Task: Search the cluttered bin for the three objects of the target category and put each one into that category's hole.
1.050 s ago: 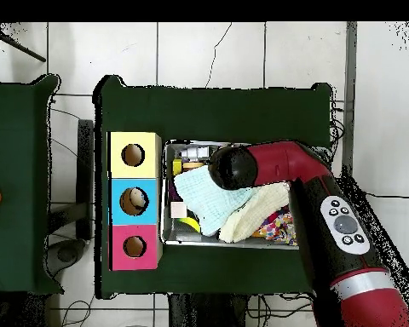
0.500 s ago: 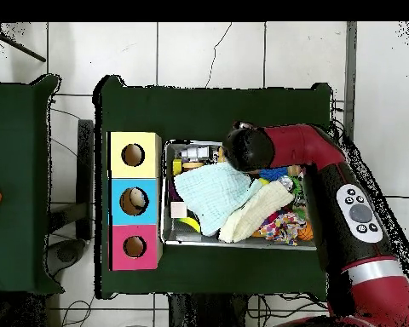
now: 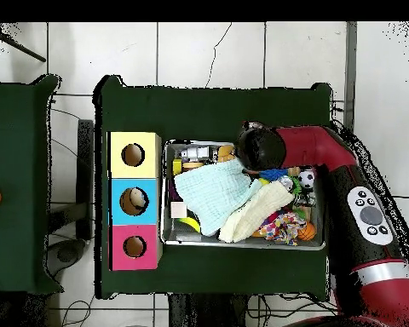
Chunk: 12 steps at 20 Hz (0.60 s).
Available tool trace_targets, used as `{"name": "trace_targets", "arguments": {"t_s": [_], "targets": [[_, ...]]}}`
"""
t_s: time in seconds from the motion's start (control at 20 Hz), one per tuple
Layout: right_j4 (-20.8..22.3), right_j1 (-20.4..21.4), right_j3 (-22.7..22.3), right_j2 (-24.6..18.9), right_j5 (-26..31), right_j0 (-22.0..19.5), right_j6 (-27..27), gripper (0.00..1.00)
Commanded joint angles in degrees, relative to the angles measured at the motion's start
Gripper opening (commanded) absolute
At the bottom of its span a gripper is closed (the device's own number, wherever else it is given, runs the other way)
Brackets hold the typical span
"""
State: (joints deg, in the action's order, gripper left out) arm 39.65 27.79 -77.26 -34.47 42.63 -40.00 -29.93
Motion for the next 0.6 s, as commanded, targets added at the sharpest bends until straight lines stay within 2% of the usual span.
{"name": "trace_targets", "arguments": {"t_s": [0.05,0.15,0.35,0.6], "targets": [[4.56,1.46,-7.12,-1.75,4.26,-1.74,16.19,1.0],[7.2,2.5,-8.58,0.37,2.63,-0.16,13.49,1.0],[8.11,2.79,-10.67,0.73,0.96,0.17,9.82,1.0],[9.02,2.57,-10.86,0.82,-0.37,0.16,6.51,1.0]]}}
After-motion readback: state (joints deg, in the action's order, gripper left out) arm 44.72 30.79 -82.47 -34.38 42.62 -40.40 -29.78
